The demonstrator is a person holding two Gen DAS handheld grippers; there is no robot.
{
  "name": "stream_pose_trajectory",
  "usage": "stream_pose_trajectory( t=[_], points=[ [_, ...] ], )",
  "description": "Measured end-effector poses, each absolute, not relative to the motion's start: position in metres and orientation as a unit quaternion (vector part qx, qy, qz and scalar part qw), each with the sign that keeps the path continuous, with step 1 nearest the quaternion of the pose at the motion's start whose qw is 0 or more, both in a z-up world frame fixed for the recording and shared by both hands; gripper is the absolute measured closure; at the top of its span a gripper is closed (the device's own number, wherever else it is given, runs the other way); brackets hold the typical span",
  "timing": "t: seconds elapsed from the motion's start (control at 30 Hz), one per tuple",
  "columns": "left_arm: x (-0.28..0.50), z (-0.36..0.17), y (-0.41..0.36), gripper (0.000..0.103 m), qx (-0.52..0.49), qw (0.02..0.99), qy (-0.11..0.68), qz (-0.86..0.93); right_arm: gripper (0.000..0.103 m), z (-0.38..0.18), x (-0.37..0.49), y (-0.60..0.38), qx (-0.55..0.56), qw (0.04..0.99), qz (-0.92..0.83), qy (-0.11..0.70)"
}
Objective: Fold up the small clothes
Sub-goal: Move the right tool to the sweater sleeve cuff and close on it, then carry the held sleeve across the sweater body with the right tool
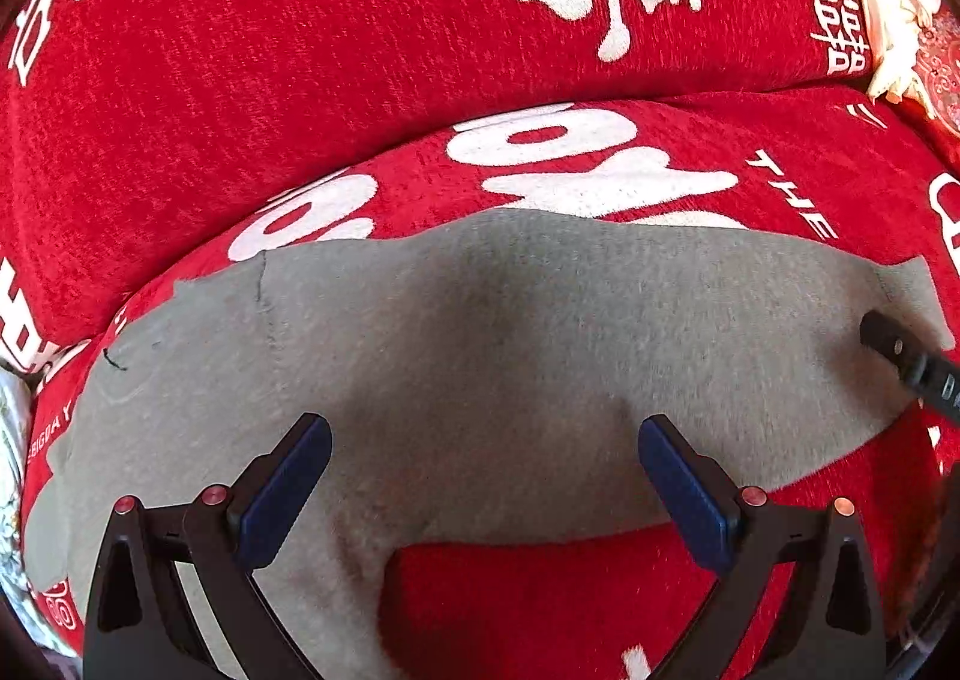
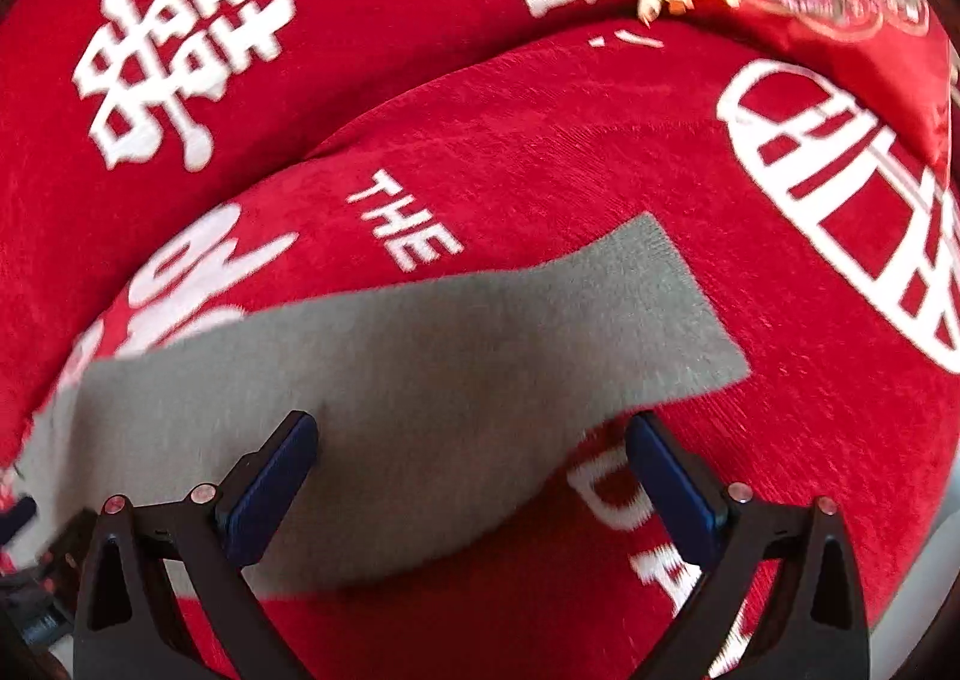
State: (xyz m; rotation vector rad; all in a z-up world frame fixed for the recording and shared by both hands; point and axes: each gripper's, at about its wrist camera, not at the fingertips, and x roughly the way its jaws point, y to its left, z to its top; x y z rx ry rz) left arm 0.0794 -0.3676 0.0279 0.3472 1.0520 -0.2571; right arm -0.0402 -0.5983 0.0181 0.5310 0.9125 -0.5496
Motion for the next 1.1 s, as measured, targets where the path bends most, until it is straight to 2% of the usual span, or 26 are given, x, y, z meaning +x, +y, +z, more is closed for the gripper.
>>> stream_pose_trajectory(
  t=[0.1, 0.13, 0.17, 0.2, 0.23, 0.27, 0.3, 0.43, 0.57, 0.8, 1.1],
  points=[
    [0.086, 0.026, -0.369, 0.0, 0.167, 0.844, 0.496, -0.118, 0.01, 0.014, -0.034, -0.617, 0.292, 0.825, -0.248, 0.417],
    [0.088, 0.025, -0.369, 0.0, 0.171, 0.834, 0.507, -0.133, 0.019, 0.012, -0.031, -0.622, 0.299, 0.823, -0.244, 0.415],
    [0.091, 0.025, -0.367, 0.0, 0.169, 0.834, 0.509, -0.131, 0.036, 0.01, -0.029, -0.627, 0.306, 0.822, -0.24, 0.416],
    [0.095, 0.024, -0.364, 0.0, 0.163, 0.835, 0.511, -0.127, 0.046, 0.008, -0.025, -0.632, 0.308, 0.821, -0.235, 0.419],
    [0.099, 0.025, -0.361, 0.0, 0.157, 0.836, 0.512, -0.123, 0.062, 0.009, -0.024, -0.635, 0.31, 0.823, -0.231, 0.416],
    [0.102, 0.024, -0.357, 0.0, 0.149, 0.837, 0.513, -0.116, 0.087, 0.01, -0.023, -0.637, 0.307, 0.826, -0.228, 0.414],
    [0.104, 0.022, -0.354, 0.0, 0.144, 0.838, 0.515, -0.111, 0.099, 0.012, -0.023, -0.639, 0.299, 0.827, -0.232, 0.415],
    [0.115, 0.01, -0.342, 0.0, 0.126, 0.831, 0.534, -0.09, 0.098, 0.027, -0.042, -0.641, 0.292, 0.841, -0.255, 0.378],
    [0.113, 0.007, -0.344, 0.0, 0.133, 0.83, 0.533, -0.098, 0.099, 0.029, -0.049, -0.632, 0.264, 0.841, -0.28, 0.381],
    [0.091, 0.03, -0.327, 0.0, 0.133, 0.838, 0.513, -0.132, 0.099, 0.045, -0.056, -0.621, 0.256, 0.843, -0.286, 0.376],
    [0.062, 0.054, -0.267, 0.0, 0.071, 0.854, 0.492, -0.155, 0.099, 0.08, -0.056, -0.589, 0.228, 0.85, -0.296, 0.371]
  ],
)
